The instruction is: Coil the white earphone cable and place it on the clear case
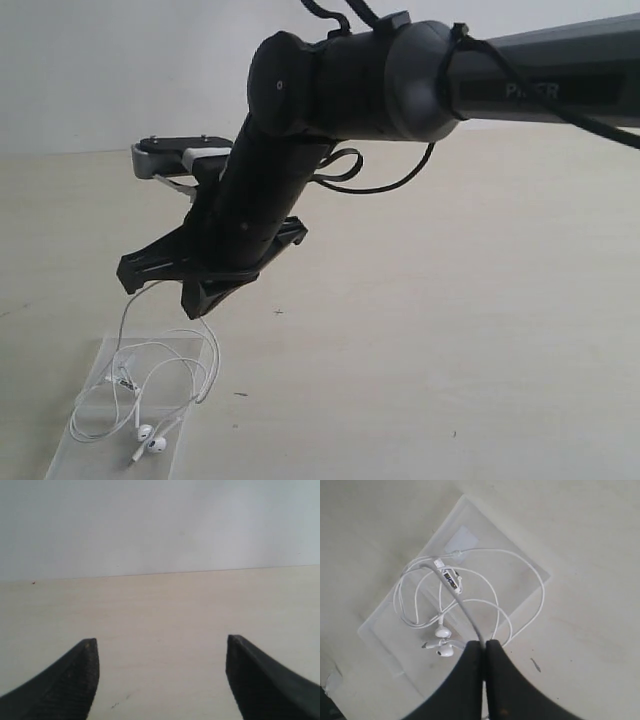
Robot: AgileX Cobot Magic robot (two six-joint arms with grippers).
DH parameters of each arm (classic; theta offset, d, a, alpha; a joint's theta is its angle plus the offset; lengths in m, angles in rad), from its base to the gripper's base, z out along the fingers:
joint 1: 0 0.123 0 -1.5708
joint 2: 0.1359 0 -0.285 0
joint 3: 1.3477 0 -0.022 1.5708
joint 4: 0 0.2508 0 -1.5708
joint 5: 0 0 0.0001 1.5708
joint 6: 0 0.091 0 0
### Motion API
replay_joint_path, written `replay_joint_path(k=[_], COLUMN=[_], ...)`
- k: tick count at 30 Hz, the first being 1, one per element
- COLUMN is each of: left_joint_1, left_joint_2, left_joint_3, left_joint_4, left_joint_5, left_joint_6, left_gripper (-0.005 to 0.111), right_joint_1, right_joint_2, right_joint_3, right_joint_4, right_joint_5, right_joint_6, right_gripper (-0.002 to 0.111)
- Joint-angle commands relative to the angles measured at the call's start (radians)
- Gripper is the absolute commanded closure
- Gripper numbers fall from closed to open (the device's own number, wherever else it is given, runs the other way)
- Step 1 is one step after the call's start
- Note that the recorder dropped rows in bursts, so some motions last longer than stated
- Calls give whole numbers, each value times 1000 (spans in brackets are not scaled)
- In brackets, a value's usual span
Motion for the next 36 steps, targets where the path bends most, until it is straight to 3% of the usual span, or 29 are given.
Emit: replay_joint_path(k=[1,24,36], left_joint_1=[4,4,4], left_joint_2=[-3,-3,-3], left_joint_3=[2,2,2], left_joint_4=[7,7,7], left_joint_5=[-13,-13,-13], left_joint_6=[4,4,4], left_gripper=[38,38,38], right_joint_1=[-2,-2,92], right_joint_2=[-22,-84,-68], right_joint_3=[-3,-39,-71], right_joint_4=[7,-24,30], right_joint_5=[-13,-68,-77], right_joint_6=[-20,-54,-54], right_gripper=[108,108,108])
